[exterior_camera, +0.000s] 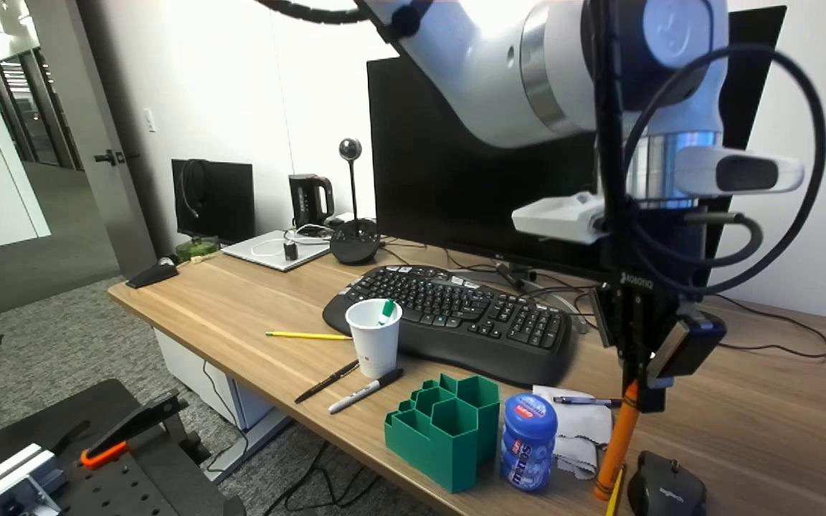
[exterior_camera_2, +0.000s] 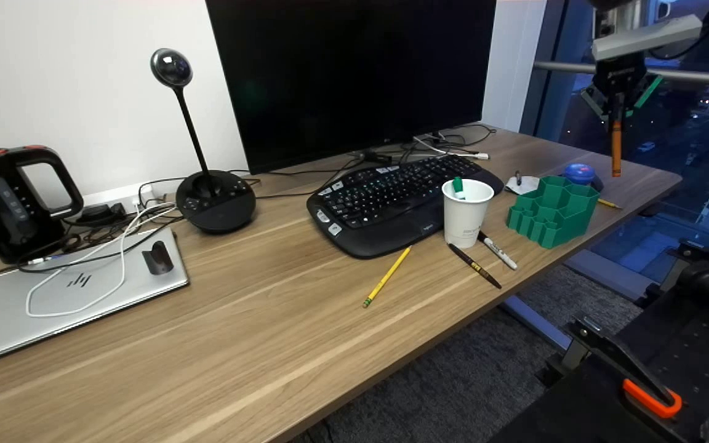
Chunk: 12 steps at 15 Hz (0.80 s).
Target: Pick up the orange crayon and put it on the table
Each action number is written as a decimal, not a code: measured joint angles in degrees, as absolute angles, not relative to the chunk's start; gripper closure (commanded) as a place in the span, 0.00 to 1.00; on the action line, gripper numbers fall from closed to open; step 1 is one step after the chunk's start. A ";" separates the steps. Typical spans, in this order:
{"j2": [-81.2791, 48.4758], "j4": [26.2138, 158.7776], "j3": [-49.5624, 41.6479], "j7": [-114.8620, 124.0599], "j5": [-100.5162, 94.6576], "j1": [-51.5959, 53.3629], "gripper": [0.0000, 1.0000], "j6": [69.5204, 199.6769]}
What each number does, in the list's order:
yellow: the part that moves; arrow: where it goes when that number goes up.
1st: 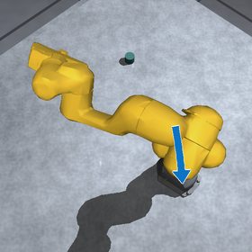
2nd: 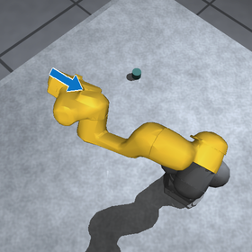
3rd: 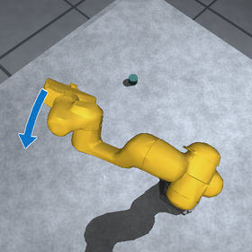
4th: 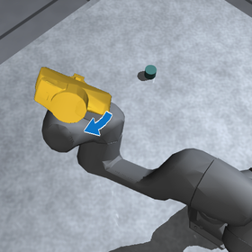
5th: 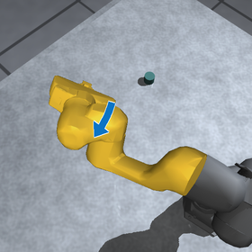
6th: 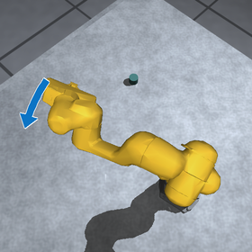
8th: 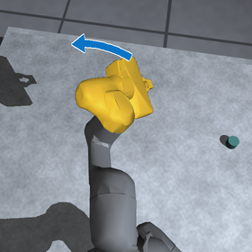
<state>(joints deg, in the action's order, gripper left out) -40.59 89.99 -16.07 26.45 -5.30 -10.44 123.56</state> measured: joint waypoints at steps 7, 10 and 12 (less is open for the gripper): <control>-51.82 81.74 -16.13 30.42 -5.30 -7.64 0.96 120.85; -54.34 77.61 -16.59 31.31 -5.26 -7.68 0.56 116.72; -55.97 75.39 -16.70 31.58 -5.26 -7.91 0.54 115.15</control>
